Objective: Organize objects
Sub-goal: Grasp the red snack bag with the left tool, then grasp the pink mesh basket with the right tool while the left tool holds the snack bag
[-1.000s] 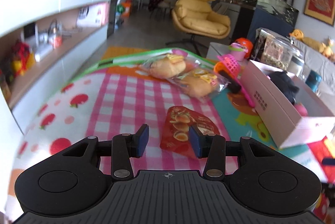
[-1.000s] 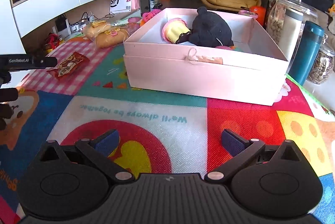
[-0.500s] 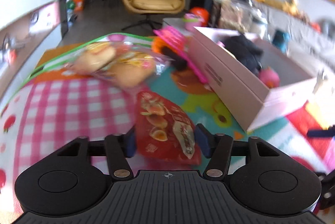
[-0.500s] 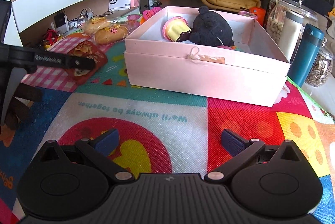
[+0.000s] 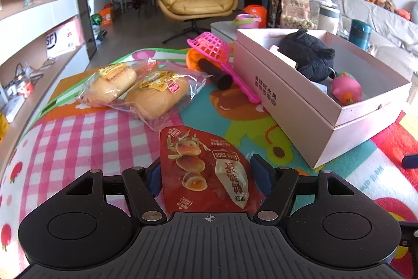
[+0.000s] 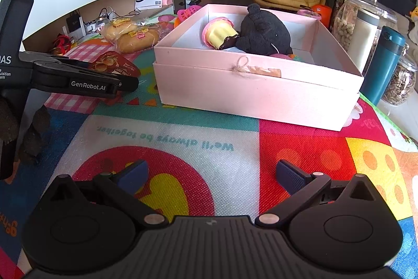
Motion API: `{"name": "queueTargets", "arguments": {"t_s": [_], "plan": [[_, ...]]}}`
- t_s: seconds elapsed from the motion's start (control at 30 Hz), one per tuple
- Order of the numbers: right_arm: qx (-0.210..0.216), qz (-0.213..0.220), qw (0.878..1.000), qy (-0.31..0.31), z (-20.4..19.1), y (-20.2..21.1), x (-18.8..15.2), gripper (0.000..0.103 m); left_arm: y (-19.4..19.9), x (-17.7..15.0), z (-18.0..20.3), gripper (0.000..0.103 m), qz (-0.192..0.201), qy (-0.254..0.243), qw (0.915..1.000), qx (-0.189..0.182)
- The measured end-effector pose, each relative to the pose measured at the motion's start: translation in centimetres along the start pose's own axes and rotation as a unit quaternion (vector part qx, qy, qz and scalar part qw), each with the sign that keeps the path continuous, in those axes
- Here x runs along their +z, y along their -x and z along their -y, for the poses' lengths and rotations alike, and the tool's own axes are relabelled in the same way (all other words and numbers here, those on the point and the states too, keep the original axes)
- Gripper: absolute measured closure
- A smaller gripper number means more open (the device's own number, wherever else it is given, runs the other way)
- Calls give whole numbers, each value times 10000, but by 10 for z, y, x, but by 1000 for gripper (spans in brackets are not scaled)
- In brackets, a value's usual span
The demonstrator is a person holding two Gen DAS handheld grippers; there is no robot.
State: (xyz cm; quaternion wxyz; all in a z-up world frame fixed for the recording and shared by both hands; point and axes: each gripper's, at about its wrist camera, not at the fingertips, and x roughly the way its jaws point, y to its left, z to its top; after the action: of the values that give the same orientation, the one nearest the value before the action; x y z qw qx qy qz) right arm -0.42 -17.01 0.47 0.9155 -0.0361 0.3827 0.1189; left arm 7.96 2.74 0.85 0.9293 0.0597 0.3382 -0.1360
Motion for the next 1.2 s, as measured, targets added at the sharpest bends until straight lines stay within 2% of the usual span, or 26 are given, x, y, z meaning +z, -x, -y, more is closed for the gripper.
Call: {"name": "queueTargets", "arguments": {"t_s": [0.13, 0.3, 0.4, 0.53, 0.63, 0.77, 0.83, 0.9, 0.93, 1.07, 1.1, 1.2], "plan": [[-2, 4, 10000, 33, 0, 0, 2, 0, 13, -10, -10, 32, 100, 395, 9991, -143], [14, 10, 9999, 101, -2, 2, 6, 0, 53, -43, -31, 32, 405, 797, 9954, -345], [103, 370, 9989, 282, -15, 18, 19, 0, 76, -59, -53, 32, 628, 1163, 9908, -274], [101, 1121, 9921, 560, -40, 43, 59, 0, 90, -67, -75, 32, 972, 1559, 9829, -105], [-38, 1258, 9889, 794, -56, 38, 110, 0, 89, -72, -83, 32, 1111, 1770, 9773, -358], [-25, 832, 9934, 795, -62, -12, 192, 0, 87, -75, -95, 32, 1140, 2101, 9687, -671], [-98, 509, 9970, 583, -61, -53, 230, 0, 85, -76, -100, 32, 1107, 2302, 9641, -723], [-347, 211, 9986, 326, -61, -99, 257, 2, 86, -78, -100, 32, 1164, 2351, 9622, -734], [-504, 52, 9984, 242, -61, -123, 268, 10, 87, -78, -99, 32, 1194, 2342, 9620, -741], [-1190, -509, 9915, 139, -63, -207, 297, 34, 88, -79, -98, 32, 1251, 2346, 9609, -774], [-1275, -690, 9894, 72, -62, -221, 300, 46, 88, -79, -98, 32, 1248, 2361, 9606, -773], [-1086, -1040, 9886, -83, -63, -239, 303, 56, 89, -80, -99, 32, 1278, 2392, 9592, -798]]}}
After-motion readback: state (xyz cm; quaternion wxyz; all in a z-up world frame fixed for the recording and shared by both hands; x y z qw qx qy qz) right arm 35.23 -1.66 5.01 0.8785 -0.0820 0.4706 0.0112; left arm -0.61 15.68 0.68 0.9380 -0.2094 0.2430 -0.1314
